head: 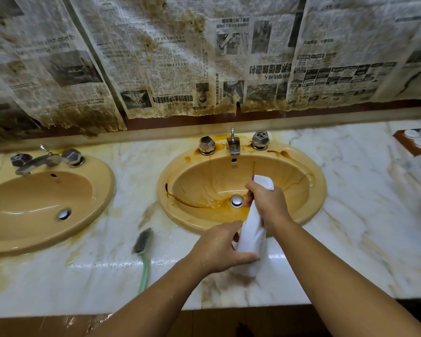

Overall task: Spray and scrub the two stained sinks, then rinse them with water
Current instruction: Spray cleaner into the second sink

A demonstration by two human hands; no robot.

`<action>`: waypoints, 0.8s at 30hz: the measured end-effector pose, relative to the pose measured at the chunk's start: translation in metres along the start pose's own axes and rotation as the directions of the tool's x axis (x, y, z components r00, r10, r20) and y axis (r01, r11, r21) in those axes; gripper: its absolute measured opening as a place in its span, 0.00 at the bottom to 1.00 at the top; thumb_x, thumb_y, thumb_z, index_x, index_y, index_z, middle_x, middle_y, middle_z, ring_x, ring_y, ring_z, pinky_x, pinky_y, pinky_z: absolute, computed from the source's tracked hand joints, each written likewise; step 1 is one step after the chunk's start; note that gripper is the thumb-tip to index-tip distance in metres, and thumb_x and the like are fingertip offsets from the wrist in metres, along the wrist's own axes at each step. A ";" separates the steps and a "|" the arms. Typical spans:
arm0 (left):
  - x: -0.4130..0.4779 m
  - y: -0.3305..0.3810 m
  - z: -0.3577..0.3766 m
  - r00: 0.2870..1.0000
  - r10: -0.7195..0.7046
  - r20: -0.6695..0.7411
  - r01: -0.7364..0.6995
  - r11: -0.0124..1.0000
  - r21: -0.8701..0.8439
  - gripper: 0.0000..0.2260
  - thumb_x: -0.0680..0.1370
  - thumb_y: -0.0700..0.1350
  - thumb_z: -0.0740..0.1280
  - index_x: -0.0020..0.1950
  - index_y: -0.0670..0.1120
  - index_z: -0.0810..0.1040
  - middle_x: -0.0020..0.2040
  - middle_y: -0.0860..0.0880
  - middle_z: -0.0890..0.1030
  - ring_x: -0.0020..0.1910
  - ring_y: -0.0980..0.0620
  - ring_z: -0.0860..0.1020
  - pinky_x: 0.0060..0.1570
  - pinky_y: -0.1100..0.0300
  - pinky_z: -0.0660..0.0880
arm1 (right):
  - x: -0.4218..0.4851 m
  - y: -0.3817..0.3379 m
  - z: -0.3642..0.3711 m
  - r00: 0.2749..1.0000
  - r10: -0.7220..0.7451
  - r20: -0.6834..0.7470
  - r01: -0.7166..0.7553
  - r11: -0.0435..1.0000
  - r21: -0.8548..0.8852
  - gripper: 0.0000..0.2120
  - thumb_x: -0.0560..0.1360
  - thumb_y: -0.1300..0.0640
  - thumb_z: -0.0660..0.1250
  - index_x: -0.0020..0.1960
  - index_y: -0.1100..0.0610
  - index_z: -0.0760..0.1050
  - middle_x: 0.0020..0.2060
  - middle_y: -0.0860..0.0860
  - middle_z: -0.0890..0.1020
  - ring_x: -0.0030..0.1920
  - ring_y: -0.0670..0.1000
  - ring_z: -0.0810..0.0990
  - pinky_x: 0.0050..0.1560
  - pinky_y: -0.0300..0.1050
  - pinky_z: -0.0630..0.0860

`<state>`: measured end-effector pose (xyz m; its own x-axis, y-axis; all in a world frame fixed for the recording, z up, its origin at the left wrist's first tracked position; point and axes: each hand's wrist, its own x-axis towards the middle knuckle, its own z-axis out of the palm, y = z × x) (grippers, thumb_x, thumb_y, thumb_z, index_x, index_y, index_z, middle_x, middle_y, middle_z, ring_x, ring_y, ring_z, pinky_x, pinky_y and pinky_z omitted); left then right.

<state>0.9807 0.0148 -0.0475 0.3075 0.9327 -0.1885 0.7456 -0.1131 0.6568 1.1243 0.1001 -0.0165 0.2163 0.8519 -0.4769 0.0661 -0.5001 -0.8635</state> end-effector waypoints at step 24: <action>0.022 0.064 0.045 0.992 0.087 0.093 -0.085 0.996 -0.023 0.34 0.69 0.66 0.71 0.73 0.60 0.67 0.53 0.57 0.82 0.46 0.53 0.81 0.46 0.51 0.80 | 0.023 0.003 -0.092 0.992 0.111 -0.068 -0.108 0.993 0.050 0.09 0.68 0.54 0.71 0.36 0.59 0.76 0.28 0.54 0.80 0.37 0.59 0.88 0.42 0.49 0.78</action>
<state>1.0614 0.0128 -0.0424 0.4250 0.8833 -0.1979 0.7026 -0.1840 0.6874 1.2194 0.1040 -0.0146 0.2877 0.7787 -0.5575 -0.0059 -0.5807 -0.8141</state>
